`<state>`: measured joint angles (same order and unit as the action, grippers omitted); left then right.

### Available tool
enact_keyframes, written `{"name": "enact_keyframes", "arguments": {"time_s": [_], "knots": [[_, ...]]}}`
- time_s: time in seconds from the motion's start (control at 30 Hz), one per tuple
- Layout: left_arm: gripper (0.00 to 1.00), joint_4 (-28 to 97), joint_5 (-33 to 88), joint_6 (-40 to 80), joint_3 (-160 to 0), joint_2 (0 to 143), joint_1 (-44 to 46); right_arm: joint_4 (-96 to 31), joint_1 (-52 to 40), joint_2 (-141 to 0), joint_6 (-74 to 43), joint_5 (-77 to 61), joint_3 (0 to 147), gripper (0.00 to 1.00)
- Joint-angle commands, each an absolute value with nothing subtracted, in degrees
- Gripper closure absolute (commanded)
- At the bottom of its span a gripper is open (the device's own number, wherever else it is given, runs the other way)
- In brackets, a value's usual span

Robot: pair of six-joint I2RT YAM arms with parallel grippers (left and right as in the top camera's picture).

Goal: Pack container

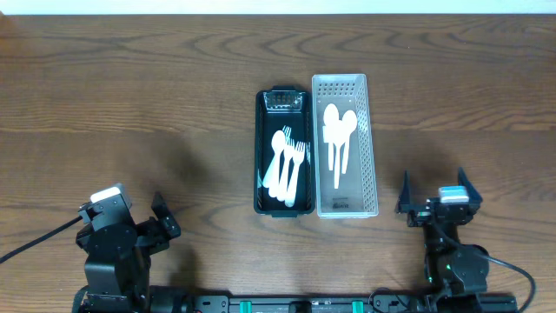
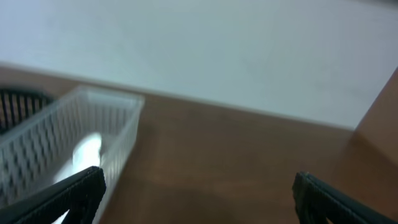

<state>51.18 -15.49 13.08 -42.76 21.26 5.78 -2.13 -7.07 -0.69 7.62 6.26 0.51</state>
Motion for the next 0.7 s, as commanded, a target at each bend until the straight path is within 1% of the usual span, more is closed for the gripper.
{"name": "enact_keyframes", "arguments": {"time_s": [0.0, 0.67], "knots": [[0.02, 51.2, -16.6, 12.7, -42.7, 21.2, 5.8, -4.0, -5.8, -0.3, 9.4, 5.5, 0.3, 0.01], [0.02, 51.2, -16.6, 12.7, -42.7, 21.2, 5.8, -3.9, -5.7, -0.3, 9.3, 4.1, 0.3, 0.01]]}}
